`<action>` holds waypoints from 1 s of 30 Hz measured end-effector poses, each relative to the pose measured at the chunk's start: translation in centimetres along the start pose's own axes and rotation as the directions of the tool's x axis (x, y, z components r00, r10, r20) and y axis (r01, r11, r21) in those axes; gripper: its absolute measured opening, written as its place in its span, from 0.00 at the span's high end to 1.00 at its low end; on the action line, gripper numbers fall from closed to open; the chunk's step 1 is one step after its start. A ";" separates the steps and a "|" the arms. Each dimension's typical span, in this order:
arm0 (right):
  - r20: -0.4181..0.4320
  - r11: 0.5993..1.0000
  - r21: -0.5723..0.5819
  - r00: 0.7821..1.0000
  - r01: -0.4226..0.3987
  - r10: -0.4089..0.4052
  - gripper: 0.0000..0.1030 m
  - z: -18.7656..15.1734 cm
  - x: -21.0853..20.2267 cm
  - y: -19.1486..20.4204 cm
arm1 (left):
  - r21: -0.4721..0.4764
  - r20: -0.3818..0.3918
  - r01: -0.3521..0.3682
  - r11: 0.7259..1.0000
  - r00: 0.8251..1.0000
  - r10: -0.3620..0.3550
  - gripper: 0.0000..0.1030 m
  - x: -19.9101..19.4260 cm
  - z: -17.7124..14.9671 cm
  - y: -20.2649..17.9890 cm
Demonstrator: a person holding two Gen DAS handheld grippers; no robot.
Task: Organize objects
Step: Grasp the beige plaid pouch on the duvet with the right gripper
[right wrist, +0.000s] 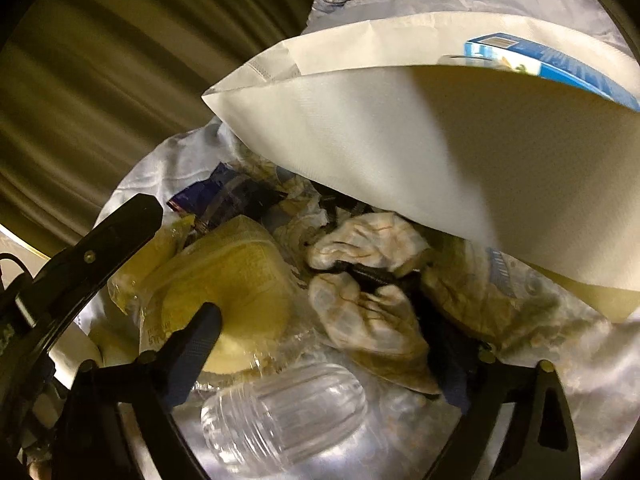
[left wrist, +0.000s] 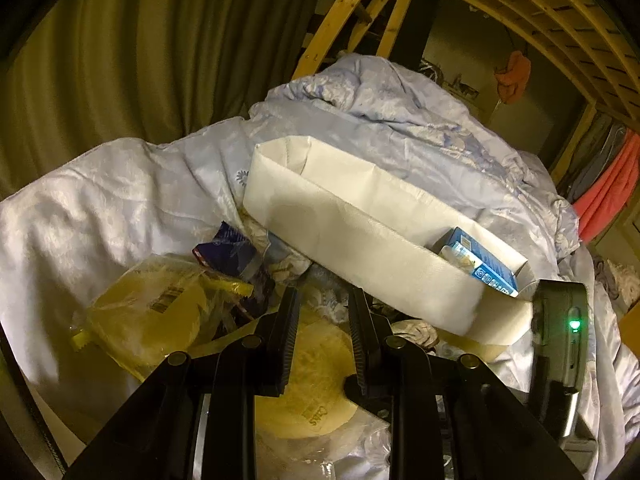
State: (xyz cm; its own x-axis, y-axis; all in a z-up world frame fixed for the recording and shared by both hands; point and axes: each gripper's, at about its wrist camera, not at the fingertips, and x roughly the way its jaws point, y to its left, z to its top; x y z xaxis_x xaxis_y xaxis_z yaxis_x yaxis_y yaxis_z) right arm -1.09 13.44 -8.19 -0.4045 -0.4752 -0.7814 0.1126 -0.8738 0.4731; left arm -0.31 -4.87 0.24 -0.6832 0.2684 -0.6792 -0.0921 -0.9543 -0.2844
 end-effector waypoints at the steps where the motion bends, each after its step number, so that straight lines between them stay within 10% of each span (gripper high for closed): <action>1: -0.010 1.000 0.009 1.000 0.016 -0.016 0.19 -0.1 -0.3 -0.3 | -0.001 -0.004 0.000 1.000 1.000 0.000 0.77 0.0 0.0 0.0; 12: -0.076 0.987 -0.005 0.984 0.159 -0.159 0.46 -1.7 -2.0 -1.2 | 0.009 -0.039 0.002 1.000 0.999 -0.002 0.77 0.6 -0.2 -0.1; 14: -0.072 0.983 -0.008 0.981 0.182 -0.182 0.72 -1.8 -2.8 -1.0 | 0.004 -0.044 0.006 1.000 0.999 -0.006 0.77 0.7 -0.2 0.1; 17: -0.057 0.981 -0.004 0.980 0.192 -0.192 0.79 -2.4 -4.1 -1.2 | -0.001 -0.052 0.009 1.000 0.999 -0.009 0.77 0.9 -0.2 0.1; 30: 0.017 0.993 -0.035 0.993 0.117 -0.116 0.55 1.2 0.2 3.2 | 0.002 -0.086 0.004 1.000 0.996 -0.004 0.77 1.5 -0.4 0.0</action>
State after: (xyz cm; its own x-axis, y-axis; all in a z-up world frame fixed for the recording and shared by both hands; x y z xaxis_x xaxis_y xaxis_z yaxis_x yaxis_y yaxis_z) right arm -1.86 10.68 -6.31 -0.4300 -0.3687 -0.8241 0.0966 -0.9263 0.3641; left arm -1.00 -4.45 -1.05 -0.6179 0.2827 -0.7337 -0.0963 -0.9533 -0.2862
